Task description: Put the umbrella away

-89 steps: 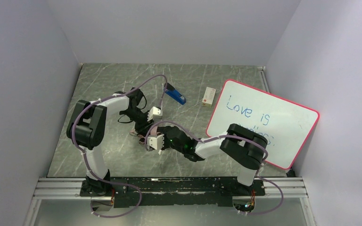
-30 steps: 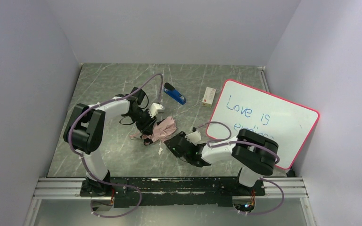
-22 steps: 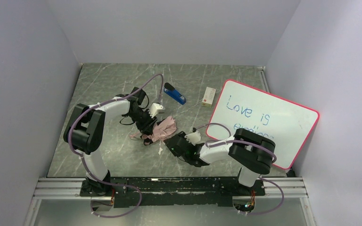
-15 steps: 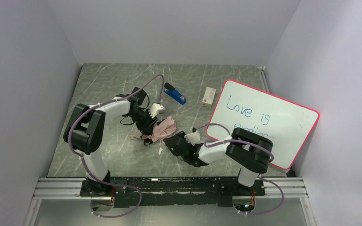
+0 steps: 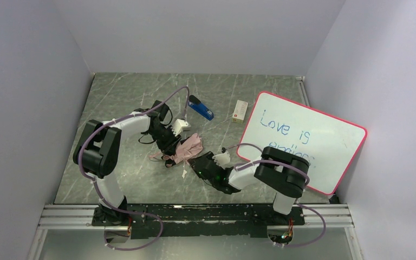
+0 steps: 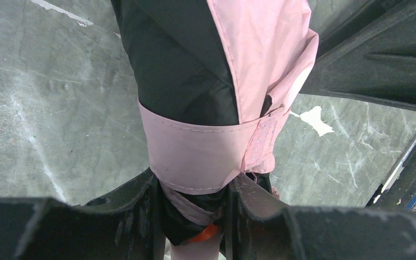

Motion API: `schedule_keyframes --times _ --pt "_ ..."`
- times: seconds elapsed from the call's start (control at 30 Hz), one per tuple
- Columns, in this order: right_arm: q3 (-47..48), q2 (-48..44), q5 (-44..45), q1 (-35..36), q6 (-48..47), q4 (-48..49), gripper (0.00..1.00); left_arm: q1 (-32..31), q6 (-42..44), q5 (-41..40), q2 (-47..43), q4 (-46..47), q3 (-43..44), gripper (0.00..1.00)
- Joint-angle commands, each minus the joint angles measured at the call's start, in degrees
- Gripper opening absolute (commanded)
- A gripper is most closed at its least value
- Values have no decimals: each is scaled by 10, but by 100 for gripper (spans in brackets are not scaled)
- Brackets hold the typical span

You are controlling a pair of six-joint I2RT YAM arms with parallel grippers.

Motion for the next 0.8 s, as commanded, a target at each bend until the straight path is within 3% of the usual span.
schedule_keyframes --times 0.0,0.27,0.53,0.6,0.77 --pt "-12 32 27 -6 -22 -22 30 -2 4 -135 42 42 -25 5" --pt "-9 53 36 -15 -41 3 23 -2 2 -130 46 42 -24 5" --pt "-10 54 19 -15 -95 32 9 -3 -9 -131 50 46 -19 5" --pt "-17 49 15 -15 -112 47 0 -3 -13 -129 54 48 -15 5" --pt "-46 29 2 -13 -132 78 0 -2 -25 -128 68 48 6 5"
